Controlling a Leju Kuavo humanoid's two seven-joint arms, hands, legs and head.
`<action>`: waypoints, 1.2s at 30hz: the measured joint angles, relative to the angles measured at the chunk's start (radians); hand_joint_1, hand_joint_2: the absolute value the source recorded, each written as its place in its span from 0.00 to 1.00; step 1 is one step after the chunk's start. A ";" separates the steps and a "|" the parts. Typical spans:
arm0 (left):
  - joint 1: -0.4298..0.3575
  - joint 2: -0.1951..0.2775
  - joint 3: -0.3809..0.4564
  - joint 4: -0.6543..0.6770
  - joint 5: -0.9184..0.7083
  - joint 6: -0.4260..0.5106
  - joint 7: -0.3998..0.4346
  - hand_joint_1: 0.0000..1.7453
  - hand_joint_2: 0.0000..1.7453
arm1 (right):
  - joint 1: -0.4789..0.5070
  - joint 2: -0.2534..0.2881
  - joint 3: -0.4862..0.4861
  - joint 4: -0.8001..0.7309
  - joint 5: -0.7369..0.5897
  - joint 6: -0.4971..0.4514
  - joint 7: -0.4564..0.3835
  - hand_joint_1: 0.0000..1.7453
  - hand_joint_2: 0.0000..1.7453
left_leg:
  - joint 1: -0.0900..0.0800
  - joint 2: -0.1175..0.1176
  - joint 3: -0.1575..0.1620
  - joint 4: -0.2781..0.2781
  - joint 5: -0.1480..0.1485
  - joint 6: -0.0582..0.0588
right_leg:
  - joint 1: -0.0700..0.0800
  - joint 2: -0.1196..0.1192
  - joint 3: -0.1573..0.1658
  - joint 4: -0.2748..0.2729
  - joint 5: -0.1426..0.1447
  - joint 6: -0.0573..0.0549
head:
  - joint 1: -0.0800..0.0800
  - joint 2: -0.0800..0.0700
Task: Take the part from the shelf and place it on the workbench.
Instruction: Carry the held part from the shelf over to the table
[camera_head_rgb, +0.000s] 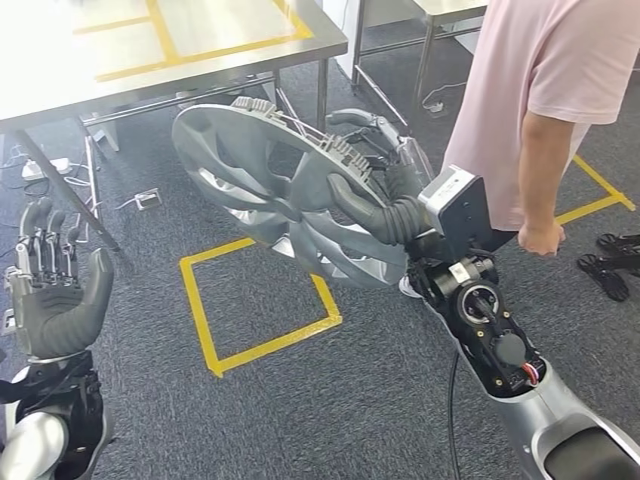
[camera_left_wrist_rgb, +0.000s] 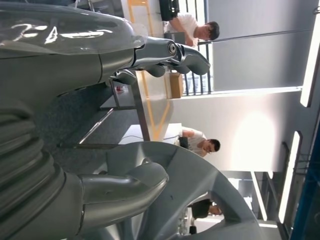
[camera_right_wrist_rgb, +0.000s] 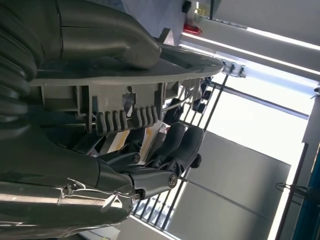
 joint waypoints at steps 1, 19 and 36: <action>0.000 0.000 0.000 0.000 0.000 -0.002 0.000 0.00 1.00 | 0.000 0.000 0.000 -0.001 0.000 0.000 0.000 1.00 1.00 | 0.004 0.001 0.008 -0.005 0.000 0.003 | 0.000 -0.001 -0.021 0.045 -0.022 0.002 | 0.004 0.000; -0.004 0.001 0.000 -0.002 0.001 -0.013 0.000 0.00 1.00 | 0.000 0.000 0.000 -0.007 0.001 -0.003 0.007 1.00 1.00 | 0.013 0.024 -0.133 0.304 -0.143 -0.056 | -0.007 -0.004 -0.002 -0.016 0.032 -0.038 | -0.004 0.000; -0.003 0.004 0.000 -0.003 0.004 -0.017 -0.002 0.00 1.00 | 0.005 0.000 0.001 -0.009 0.000 -0.010 0.010 1.00 1.00 | 0.004 0.020 0.017 0.005 -0.014 0.001 | -0.003 -0.005 -0.138 0.257 -0.065 0.009 | 0.016 0.000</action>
